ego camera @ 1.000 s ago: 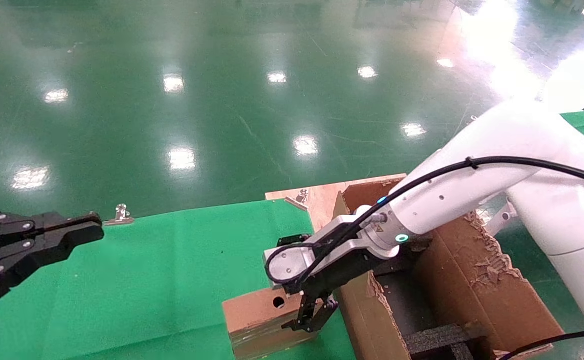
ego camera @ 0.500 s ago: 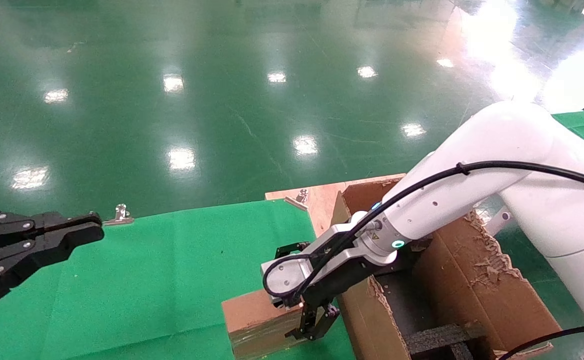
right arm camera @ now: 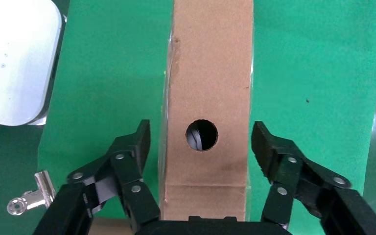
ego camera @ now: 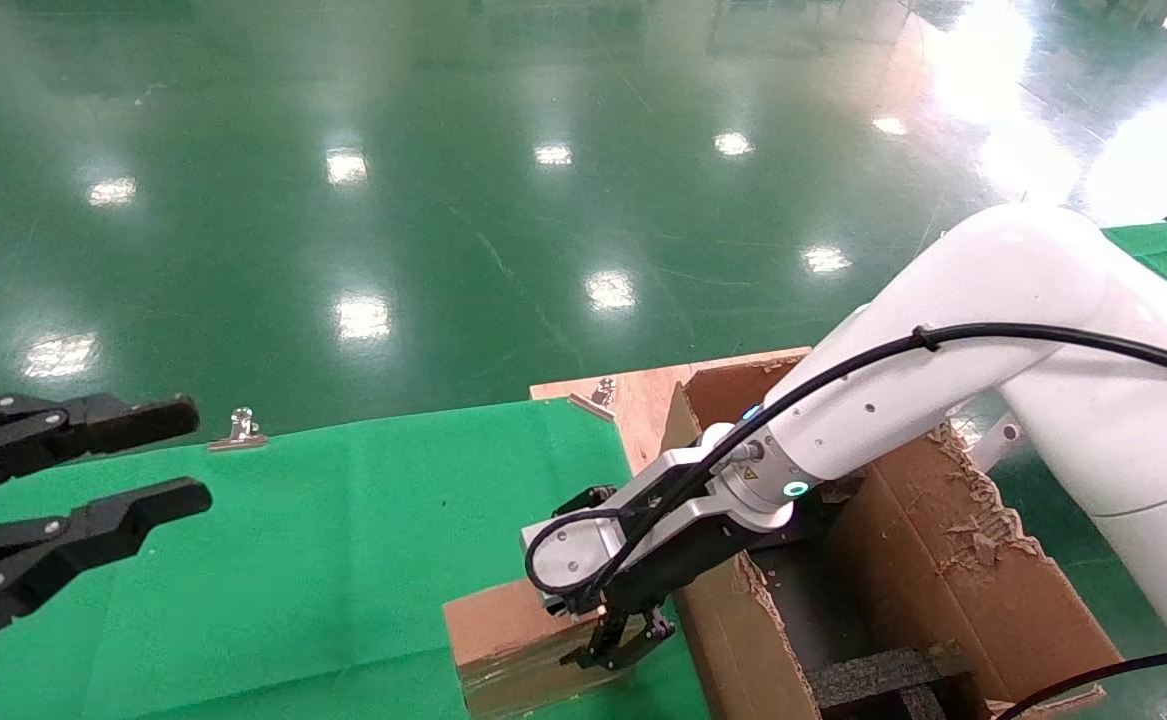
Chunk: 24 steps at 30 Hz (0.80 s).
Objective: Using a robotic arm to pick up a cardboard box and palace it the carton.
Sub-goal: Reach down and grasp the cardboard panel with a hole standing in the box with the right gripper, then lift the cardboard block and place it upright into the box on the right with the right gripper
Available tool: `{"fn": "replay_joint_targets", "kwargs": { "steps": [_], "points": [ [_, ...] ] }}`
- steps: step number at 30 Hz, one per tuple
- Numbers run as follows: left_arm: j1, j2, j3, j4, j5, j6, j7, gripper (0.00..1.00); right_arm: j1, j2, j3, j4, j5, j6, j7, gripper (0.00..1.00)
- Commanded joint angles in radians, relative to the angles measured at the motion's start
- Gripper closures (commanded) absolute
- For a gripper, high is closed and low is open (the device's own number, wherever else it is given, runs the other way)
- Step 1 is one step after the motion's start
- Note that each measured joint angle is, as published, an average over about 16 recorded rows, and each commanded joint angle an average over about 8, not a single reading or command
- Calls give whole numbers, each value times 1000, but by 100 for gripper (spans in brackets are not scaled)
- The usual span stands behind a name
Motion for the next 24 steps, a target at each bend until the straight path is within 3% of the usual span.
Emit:
{"fn": "replay_joint_targets", "kwargs": {
  "steps": [1,18,24],
  "points": [
    [0,0,0,0,0,0,0,0,0,0,1,0,0,0,0,100],
    [0,0,0,0,0,0,0,0,4,-1,0,-2,3,-3,-1,100],
    [0,0,0,0,0,0,0,0,85,-10,-5,-52,66,-21,-31,100]
  ]
}}
